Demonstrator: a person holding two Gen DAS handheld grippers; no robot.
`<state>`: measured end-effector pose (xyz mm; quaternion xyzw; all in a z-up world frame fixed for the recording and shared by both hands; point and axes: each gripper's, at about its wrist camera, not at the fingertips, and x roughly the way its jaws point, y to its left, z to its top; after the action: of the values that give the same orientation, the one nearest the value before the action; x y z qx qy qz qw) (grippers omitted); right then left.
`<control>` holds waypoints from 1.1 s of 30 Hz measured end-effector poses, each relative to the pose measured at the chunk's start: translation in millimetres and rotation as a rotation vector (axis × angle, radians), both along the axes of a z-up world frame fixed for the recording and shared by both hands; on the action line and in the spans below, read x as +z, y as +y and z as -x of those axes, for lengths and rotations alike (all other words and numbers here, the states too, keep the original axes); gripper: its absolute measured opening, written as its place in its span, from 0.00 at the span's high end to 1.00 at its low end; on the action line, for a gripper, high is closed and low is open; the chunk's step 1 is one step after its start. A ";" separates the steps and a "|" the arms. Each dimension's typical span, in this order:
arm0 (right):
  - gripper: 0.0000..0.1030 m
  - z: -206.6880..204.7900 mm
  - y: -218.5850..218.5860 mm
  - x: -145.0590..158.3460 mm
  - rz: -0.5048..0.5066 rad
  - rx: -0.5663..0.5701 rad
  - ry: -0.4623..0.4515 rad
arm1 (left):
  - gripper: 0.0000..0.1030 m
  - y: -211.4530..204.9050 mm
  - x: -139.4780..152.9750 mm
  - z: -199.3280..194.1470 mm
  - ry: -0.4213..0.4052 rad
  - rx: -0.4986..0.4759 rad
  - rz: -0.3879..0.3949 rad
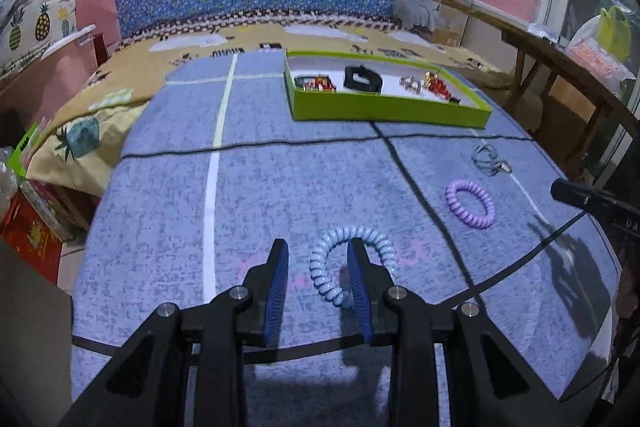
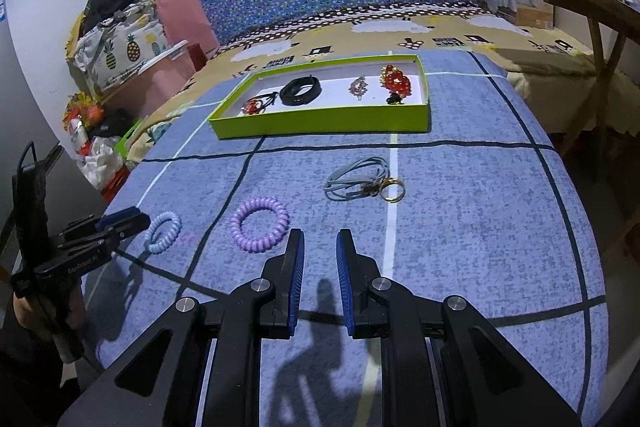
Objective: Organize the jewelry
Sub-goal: 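Grasp the light blue coil bracelet with the left tool while the right tool grasps the gold ring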
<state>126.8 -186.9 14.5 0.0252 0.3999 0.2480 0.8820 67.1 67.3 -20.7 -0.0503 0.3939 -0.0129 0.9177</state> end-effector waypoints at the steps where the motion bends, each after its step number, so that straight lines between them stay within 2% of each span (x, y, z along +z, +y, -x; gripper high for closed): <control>1: 0.84 -3.0 0.0 -1.0 0.009 -0.001 0.000 | 0.69 -1.4 -3.1 -1.9 0.013 -0.004 -0.001; 4: 0.83 -11.2 0.3 -3.7 0.046 -0.003 0.001 | 0.69 -5.9 -8.9 -5.4 0.039 -0.014 -0.010; 7: 0.69 -18.4 -2.7 -5.7 0.070 -0.009 -0.005 | 0.69 -9.1 -7.5 -7.6 0.039 -0.026 -0.011; 18: 0.69 -53.3 -1.5 -17.1 0.185 0.015 -0.005 | 0.69 -20.0 -9.2 -13.6 0.056 -0.021 -0.089; 33: 0.69 -79.0 11.0 -32.7 0.279 0.092 0.005 | 0.69 -21.7 -9.2 -17.7 0.060 -0.045 -0.081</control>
<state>205.8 -175.8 -18.2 -0.1152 0.4333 0.2303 0.8637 84.9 45.6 -29.9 -0.0046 0.4224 -0.0160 0.9062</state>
